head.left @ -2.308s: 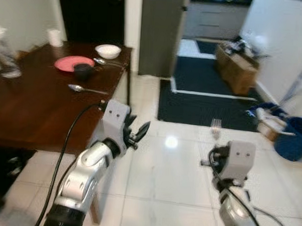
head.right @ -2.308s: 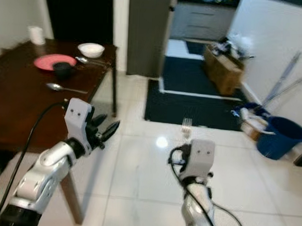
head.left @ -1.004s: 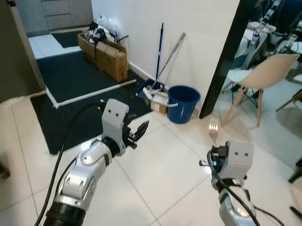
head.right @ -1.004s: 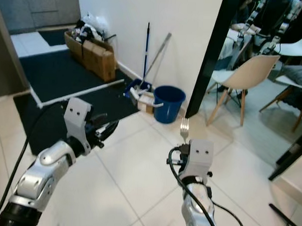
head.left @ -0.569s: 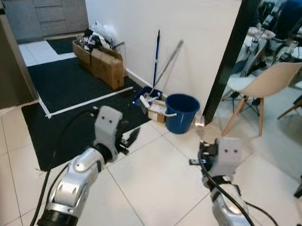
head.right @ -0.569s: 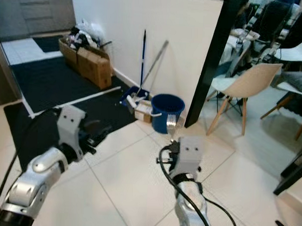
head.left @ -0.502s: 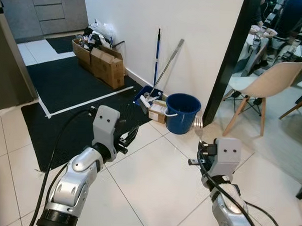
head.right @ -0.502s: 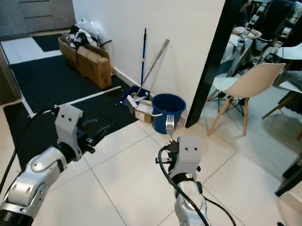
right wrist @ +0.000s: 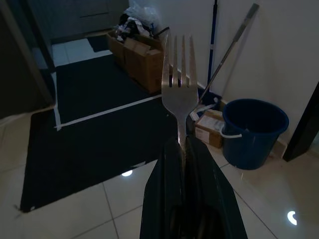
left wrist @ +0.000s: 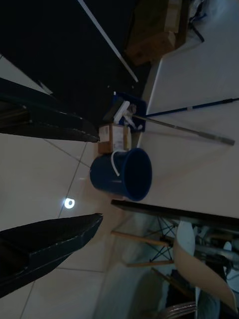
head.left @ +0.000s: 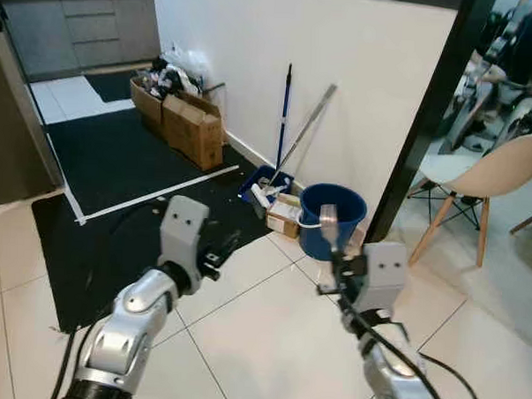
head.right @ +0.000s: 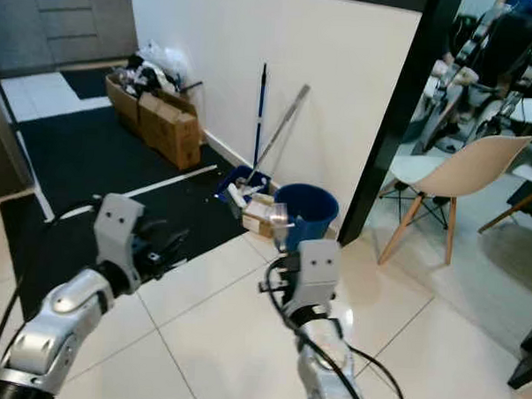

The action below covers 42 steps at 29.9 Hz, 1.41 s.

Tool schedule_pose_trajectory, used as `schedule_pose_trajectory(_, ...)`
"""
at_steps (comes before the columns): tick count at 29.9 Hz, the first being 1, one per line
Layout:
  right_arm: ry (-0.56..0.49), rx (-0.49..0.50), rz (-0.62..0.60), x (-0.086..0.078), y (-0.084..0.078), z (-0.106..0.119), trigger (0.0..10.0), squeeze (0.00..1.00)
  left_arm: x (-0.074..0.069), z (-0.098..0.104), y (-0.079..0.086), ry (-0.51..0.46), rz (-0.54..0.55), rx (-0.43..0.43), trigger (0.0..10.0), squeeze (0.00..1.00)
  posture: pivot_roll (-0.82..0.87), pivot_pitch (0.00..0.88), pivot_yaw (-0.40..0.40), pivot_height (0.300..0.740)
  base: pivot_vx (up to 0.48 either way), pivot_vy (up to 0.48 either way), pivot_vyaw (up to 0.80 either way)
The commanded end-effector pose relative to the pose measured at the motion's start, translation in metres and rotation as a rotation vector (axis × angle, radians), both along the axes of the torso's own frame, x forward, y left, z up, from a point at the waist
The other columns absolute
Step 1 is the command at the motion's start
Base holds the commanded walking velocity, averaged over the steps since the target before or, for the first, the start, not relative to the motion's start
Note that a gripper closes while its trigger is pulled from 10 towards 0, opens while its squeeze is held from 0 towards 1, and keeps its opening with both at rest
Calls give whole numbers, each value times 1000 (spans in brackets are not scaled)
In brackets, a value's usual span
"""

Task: Setting the table

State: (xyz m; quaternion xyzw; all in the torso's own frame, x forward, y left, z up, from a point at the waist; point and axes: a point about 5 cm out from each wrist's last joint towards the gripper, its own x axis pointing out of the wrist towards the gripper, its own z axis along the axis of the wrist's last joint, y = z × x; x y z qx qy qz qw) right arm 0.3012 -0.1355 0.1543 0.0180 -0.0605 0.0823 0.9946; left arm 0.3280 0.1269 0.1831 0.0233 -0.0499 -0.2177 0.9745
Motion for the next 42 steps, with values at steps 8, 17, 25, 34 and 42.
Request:
schedule_pose_trajectory(8, 31, -9, 21, 1, -1, -5, 10000, 0, -5, -14, 11, 61, 65, 13, 10000, 0, 60, 47, 78, 740, 257, 0, 0)
schedule_pose_trajectory(17, 47, 22, 29, 2, 1, -6, 10000, 0, -11, -17, 9, 90, 49, -21, 10000, 0, 64, 50, 77, 740, 0, 0, 599)
schedule_pose_trajectory(25, 45, 66, 84, 2, 9, -2, 10000, 0, -22, -26, 4, 155, 63, -63, 10000, 0, 64, 56, 80, 740, 0, 0, 795)
schedule_pose_trajectory(34, 44, 73, 92, 3, 11, -1, 10000, 0, -25, -29, 8, 189, 95, -33, 10000, 0, 69, 57, 84, 740, 0, 0, 788)
schedule_pose_trajectory(42, 45, 72, 89, 3, 10, -2, 10000, 0, -21, -25, 11, 177, 104, -17, 10000, 0, 66, 56, 89, 740, 0, 0, 788)
